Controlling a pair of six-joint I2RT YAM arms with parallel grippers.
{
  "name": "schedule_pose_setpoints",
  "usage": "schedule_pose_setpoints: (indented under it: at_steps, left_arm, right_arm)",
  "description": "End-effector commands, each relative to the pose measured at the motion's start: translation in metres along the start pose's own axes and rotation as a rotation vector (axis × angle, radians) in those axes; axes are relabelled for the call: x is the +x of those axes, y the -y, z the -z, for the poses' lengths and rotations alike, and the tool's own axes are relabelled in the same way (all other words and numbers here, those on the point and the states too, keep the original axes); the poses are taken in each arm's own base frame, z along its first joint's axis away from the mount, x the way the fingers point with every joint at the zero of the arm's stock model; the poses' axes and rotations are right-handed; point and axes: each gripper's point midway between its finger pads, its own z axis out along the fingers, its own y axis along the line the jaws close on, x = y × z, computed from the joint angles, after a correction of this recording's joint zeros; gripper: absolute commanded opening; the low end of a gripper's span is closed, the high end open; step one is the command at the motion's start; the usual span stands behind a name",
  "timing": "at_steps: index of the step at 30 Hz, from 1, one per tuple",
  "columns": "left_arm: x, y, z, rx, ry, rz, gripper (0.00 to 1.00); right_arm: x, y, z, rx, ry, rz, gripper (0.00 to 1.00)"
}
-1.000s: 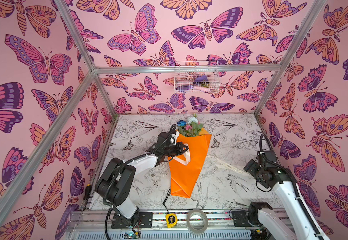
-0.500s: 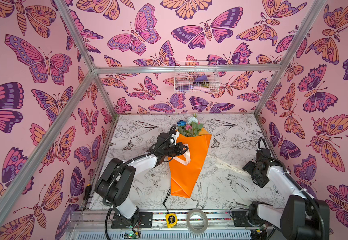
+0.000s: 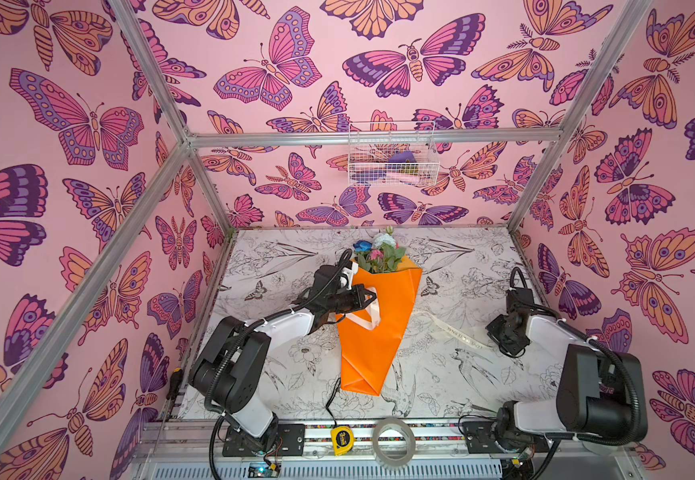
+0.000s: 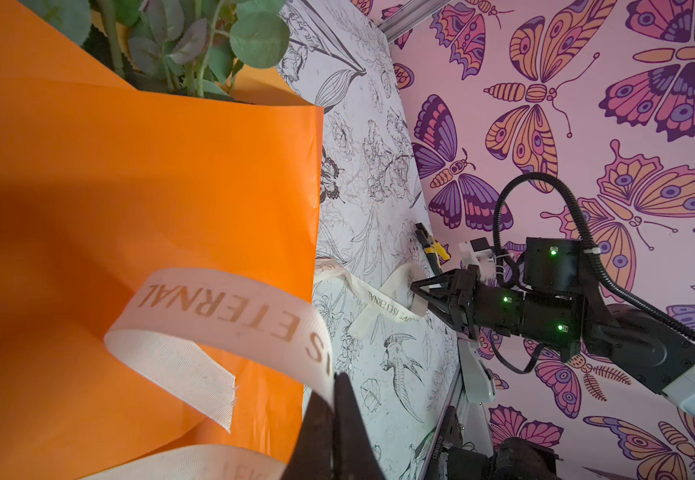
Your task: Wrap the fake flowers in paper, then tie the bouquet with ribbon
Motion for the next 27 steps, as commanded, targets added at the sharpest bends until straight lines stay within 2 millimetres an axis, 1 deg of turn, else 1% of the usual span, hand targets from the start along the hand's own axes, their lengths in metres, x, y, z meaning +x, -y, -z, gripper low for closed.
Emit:
schedule_pose_setpoints:
  at_steps: [1, 4, 7, 10, 13, 15, 17, 18, 20, 23, 27]
  left_arm:
    - [-0.006, 0.013, 0.01, 0.037, 0.028, -0.053, 0.0]
    - [-0.008, 0.017, 0.014, 0.034, 0.04, -0.074, 0.0]
    - [-0.009, 0.018, 0.017, 0.028, 0.044, -0.098, 0.0]
    - [-0.01, 0.022, 0.021, 0.029, 0.054, -0.133, 0.0]
    - [-0.011, 0.026, 0.027, 0.03, 0.068, -0.172, 0.0]
    - [-0.011, 0.03, 0.031, 0.034, 0.078, -0.205, 0.0]
    - [-0.012, 0.033, 0.035, 0.034, 0.09, -0.231, 0.0]
    - [-0.012, 0.034, 0.037, 0.033, 0.096, -0.248, 0.0]
    - [-0.011, 0.034, 0.04, 0.026, 0.103, -0.276, 0.0]
    - [-0.01, 0.032, 0.043, 0.013, 0.111, -0.306, 0.0]
    - [-0.007, 0.031, 0.041, 0.005, 0.108, -0.339, 0.0]
  right_arm:
    - [-0.011, -0.013, 0.01, -0.042, 0.022, 0.01, 0.0]
    - [-0.023, -0.026, 0.031, -0.095, 0.06, 0.042, 0.0]
    - [-0.032, -0.05, 0.062, -0.205, 0.091, 0.085, 0.0]
    - [-0.037, -0.082, 0.104, -0.319, 0.128, 0.157, 0.0]
    - [-0.033, -0.116, 0.152, -0.384, 0.187, 0.275, 0.0]
    - [-0.026, -0.142, 0.186, -0.424, 0.223, 0.371, 0.0]
    - [-0.017, -0.164, 0.214, -0.452, 0.256, 0.456, 0.0]
    - [-0.012, -0.178, 0.232, -0.482, 0.277, 0.499, 0.0]
    - [-0.002, -0.199, 0.259, -0.524, 0.3, 0.567, 0.0]
    - [0.024, -0.232, 0.291, -0.606, 0.294, 0.681, 0.0]
    - [0.064, -0.269, 0.318, -0.685, 0.264, 0.822, 0.0]
